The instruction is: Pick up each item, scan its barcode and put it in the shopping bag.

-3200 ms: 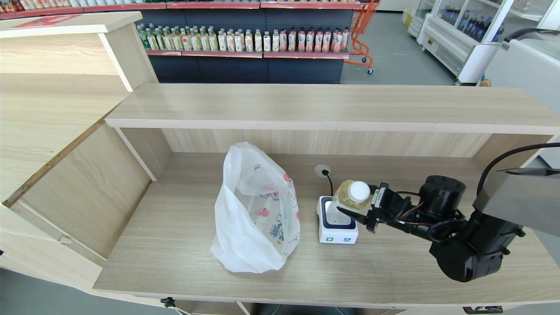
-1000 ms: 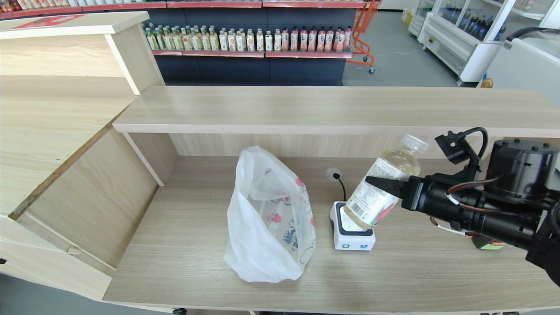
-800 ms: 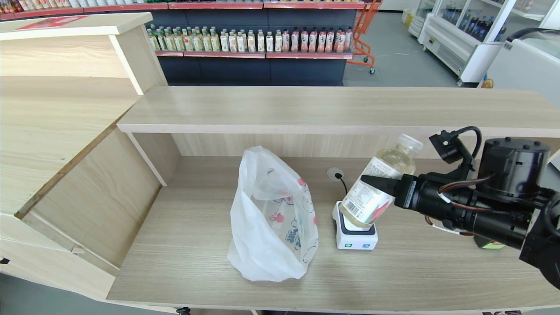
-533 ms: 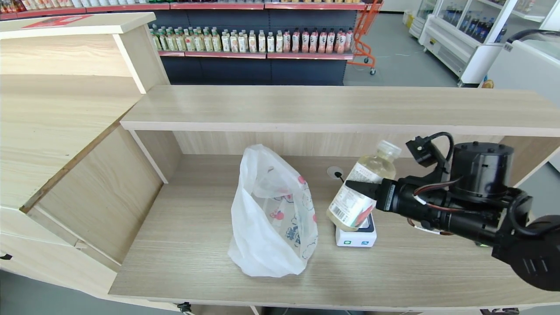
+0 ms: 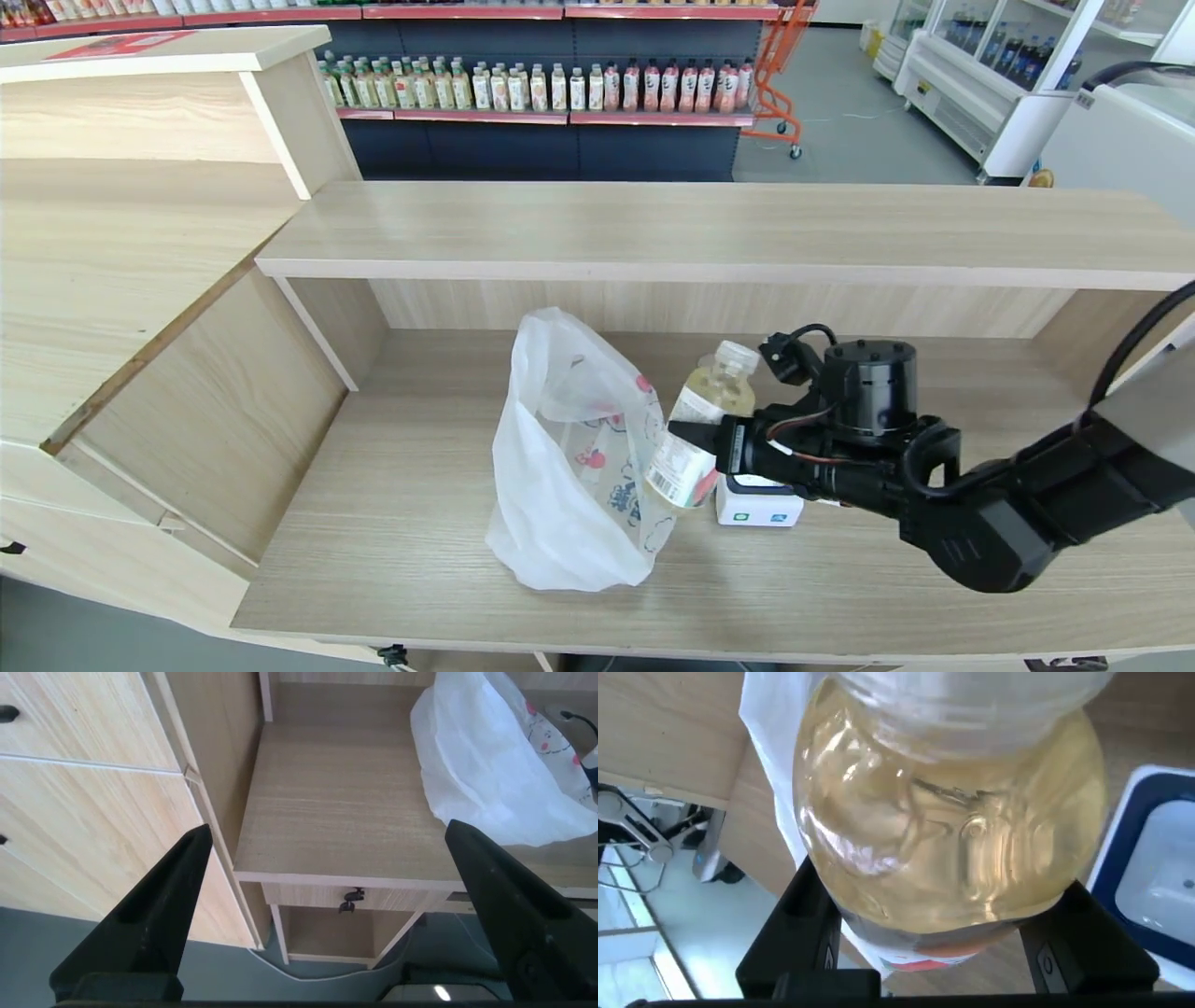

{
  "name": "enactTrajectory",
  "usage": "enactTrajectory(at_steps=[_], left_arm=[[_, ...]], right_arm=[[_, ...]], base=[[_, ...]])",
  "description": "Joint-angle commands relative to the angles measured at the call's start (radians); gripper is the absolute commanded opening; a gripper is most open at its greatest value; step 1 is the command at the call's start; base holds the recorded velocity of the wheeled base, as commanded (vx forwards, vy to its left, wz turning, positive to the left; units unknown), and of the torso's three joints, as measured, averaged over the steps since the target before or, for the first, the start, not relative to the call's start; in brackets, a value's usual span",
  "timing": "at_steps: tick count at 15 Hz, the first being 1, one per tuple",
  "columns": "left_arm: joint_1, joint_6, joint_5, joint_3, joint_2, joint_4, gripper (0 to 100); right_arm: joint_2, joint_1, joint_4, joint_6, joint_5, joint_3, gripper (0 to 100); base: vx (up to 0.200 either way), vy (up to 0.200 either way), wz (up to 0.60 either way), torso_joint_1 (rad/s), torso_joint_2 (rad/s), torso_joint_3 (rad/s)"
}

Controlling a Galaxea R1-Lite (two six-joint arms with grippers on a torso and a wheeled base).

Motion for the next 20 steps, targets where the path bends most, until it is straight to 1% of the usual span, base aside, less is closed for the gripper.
enactTrajectory(at_steps=[1, 2, 4, 6, 8, 9, 10, 11, 12, 15, 16, 18, 20], left_arm=[[0.001, 0.000, 0.000, 0.000, 0.000, 0.000, 100], [-0.001, 0.000, 0.000, 0.000, 0.000, 0.000, 100], [-0.001, 0.000, 0.000, 0.000, 0.000, 0.000, 100], [-0.001, 0.000, 0.000, 0.000, 0.000, 0.000, 100], [-0.001, 0.000, 0.000, 0.000, 0.000, 0.000, 100], [-0.001, 0.000, 0.000, 0.000, 0.000, 0.000, 100], [-0.001, 0.000, 0.000, 0.000, 0.000, 0.000, 100], [0.001, 0.000, 0.000, 0.000, 0.000, 0.000, 100], [-0.001, 0.000, 0.000, 0.000, 0.000, 0.000, 100], [-0.001, 0.000, 0.000, 0.000, 0.000, 0.000, 100], [-0.001, 0.000, 0.000, 0.000, 0.000, 0.000, 100], [-0.001, 0.000, 0.000, 0.000, 0.000, 0.000, 100], [-0.001, 0.000, 0.000, 0.000, 0.000, 0.000, 100]], right_arm=[[0.152, 0.035, -0.044, -0.043, 0.000, -0.119, 0], [0.177, 0.046, -0.044, -0.052, -0.002, -0.149, 0], [0.227, 0.054, -0.045, -0.120, -0.002, -0.200, 0], [0.316, 0.057, -0.047, -0.269, -0.002, -0.271, 0], [0.372, 0.063, -0.048, -0.344, -0.002, -0.340, 0], [0.375, 0.066, -0.048, -0.348, -0.002, -0.346, 0], [0.428, 0.077, -0.048, -0.425, -0.002, -0.426, 0], [0.445, 0.081, -0.050, -0.470, -0.002, -0.455, 0], [0.465, 0.086, -0.050, -0.499, -0.002, -0.493, 0], [0.493, 0.086, -0.051, -0.536, 0.000, -0.527, 0], [0.497, 0.084, -0.065, -0.548, 0.000, -0.527, 100], [0.493, 0.081, -0.082, -0.539, 0.003, -0.515, 100], [0.465, 0.078, -0.082, -0.447, 0.003, -0.502, 100]], base=[[0.000, 0.000, 0.00, 0.000, 0.00, 0.000], [0.000, 0.000, 0.00, 0.000, 0.00, 0.000], [0.000, 0.000, 0.00, 0.000, 0.00, 0.000], [0.000, 0.000, 0.00, 0.000, 0.00, 0.000], [0.000, 0.000, 0.00, 0.000, 0.00, 0.000], [0.000, 0.000, 0.00, 0.000, 0.00, 0.000], [0.000, 0.000, 0.00, 0.000, 0.00, 0.000], [0.000, 0.000, 0.00, 0.000, 0.00, 0.000], [0.000, 0.000, 0.00, 0.000, 0.00, 0.000], [0.000, 0.000, 0.00, 0.000, 0.00, 0.000], [0.000, 0.000, 0.00, 0.000, 0.00, 0.000], [0.000, 0.000, 0.00, 0.000, 0.00, 0.000], [0.000, 0.000, 0.00, 0.000, 0.00, 0.000]])
